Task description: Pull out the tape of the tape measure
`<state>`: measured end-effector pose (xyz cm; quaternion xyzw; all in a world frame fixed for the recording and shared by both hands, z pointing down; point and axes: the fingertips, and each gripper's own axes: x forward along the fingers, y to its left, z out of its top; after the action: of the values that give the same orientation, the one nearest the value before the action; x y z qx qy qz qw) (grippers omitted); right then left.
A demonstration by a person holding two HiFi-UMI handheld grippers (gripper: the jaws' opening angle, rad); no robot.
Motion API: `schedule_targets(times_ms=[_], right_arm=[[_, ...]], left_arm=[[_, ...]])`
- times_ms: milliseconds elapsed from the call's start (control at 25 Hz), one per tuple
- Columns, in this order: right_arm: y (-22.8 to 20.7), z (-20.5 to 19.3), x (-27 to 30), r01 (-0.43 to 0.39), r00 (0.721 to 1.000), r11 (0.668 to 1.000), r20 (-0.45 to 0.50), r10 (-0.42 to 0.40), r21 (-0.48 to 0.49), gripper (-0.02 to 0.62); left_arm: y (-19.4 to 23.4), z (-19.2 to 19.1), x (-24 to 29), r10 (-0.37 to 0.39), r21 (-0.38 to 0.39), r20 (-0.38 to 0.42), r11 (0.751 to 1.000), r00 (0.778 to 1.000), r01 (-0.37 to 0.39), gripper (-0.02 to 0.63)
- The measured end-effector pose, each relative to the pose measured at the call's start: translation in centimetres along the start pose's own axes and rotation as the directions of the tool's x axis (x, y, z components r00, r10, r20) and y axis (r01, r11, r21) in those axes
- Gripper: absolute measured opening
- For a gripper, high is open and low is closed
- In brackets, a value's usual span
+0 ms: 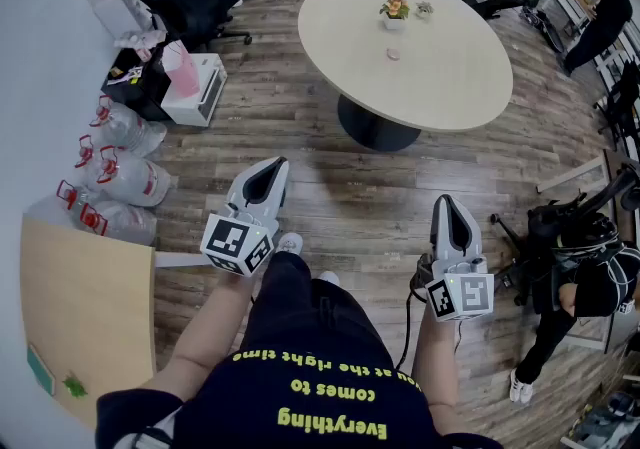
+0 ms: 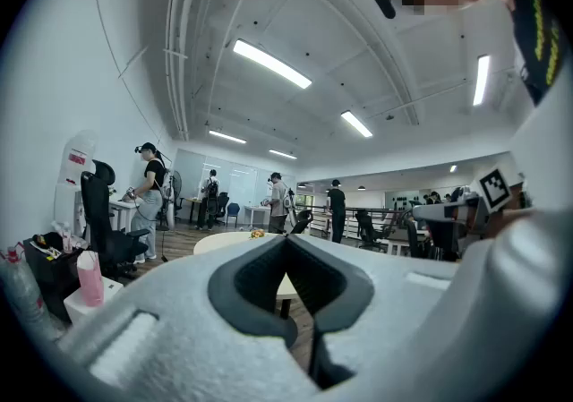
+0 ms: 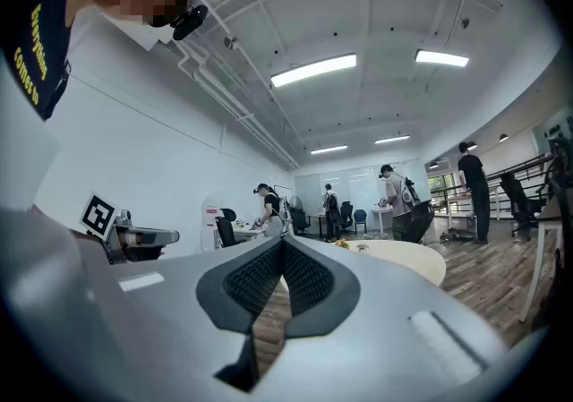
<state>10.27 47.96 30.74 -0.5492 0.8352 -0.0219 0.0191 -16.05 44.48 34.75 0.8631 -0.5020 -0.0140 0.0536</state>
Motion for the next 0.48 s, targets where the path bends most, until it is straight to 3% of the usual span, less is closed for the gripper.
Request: schedule_targets(times_ms=[280,480], right_arm=[[-0.3,0.8,-0.4,-0.010,1.000,1.000,0.019,0.009,0.019,0.012],[-1.6,0.6,-0.3,0.042,0.999,0.999,0.005,-0.042,-0.026,0.012]], left_arm=[[-0.8,0.6,0.6,-0.001,0.012,0.010,1.000,1.000,0.001,0.003],[-0.9,1.2,1.3,0.010,0.007,0.011,1.000,1.000,-0.010,0.003]])
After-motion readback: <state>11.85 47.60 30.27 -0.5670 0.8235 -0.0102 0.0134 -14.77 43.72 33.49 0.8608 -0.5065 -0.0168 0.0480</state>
